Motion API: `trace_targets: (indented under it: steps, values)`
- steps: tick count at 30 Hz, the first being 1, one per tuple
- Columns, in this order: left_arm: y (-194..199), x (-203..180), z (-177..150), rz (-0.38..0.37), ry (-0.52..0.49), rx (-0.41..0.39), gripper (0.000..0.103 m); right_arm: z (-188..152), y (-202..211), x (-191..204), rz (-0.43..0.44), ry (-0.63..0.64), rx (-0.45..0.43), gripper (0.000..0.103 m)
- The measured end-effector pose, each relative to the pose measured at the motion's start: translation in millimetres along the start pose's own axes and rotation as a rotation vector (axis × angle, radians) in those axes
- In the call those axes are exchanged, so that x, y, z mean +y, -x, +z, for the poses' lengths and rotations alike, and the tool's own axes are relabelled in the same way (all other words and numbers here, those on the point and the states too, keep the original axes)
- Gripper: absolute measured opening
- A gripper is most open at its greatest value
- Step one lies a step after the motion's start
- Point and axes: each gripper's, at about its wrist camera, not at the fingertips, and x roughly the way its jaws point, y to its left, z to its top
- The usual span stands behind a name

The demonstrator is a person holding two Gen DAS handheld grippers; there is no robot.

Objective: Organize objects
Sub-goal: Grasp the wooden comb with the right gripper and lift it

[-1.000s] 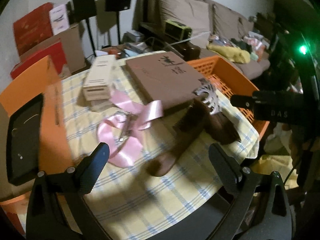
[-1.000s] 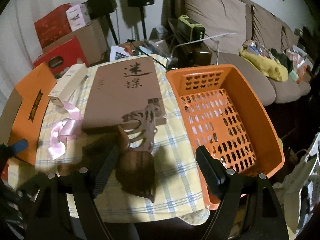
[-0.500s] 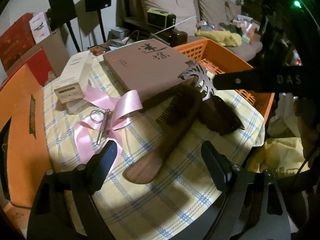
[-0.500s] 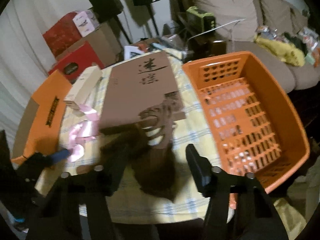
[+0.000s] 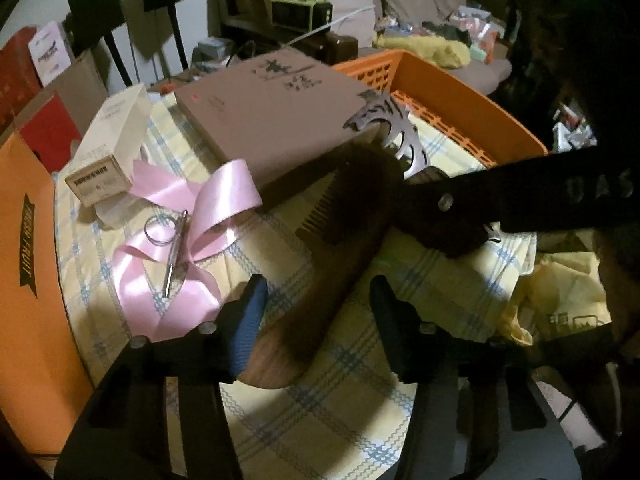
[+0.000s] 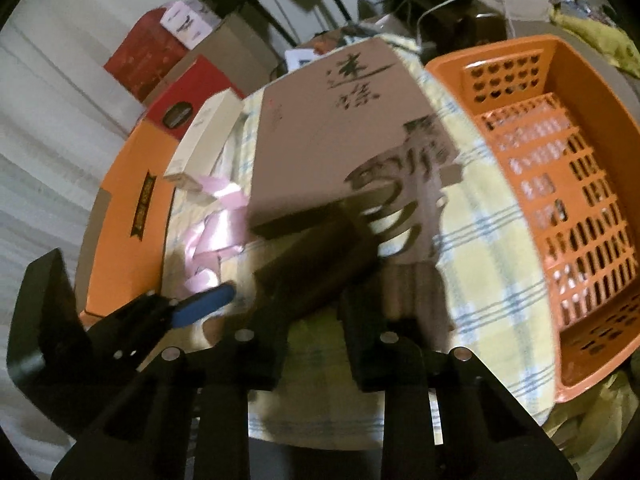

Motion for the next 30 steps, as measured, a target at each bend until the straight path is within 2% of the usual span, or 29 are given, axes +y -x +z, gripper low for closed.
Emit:
trace_targets:
  steps: [2,7,10,16,19,26,30]
  values:
    - [0.8,0.5,-0.4,-0.004,-0.003,-0.001,0.047,-1.5,-5.0,2.1,0.001,-0.002,0.010,0.026]
    - [1.9,0.6,-0.4,-0.013,-0.016,0.004,0.031,-1.4,-12.7,4.9,0.010,-0.007,0.010,0.026]
    - [3.8,4.2,-0.2,-0.061,0.006,0.010,0.022,-1.3,-16.7,5.2,0.021,-0.012,0.006,0.026]
    - [7.7,18.3,-6.2,-0.174,0.094,0.011,0.018,-1.6,-22.4,8.4,0.090,-0.045,-0.009,0.026]
    - [8.7,24.2,-8.5,-0.205,0.131,0.008,0.018,-2.3,-25.2,9.3,0.121,-0.061,-0.012,0.025]
    - [11.6,28.5,-12.0,-0.233,0.164,0.001,0.019,-5.9,-28.1,16.0,0.150,-0.036,-0.009,0.028]
    - [17.8,29.7,-13.5,-0.226,0.178,-0.010,0.020,-5.4,-24.1,20.9,0.143,-0.026,-0.019,0.022]
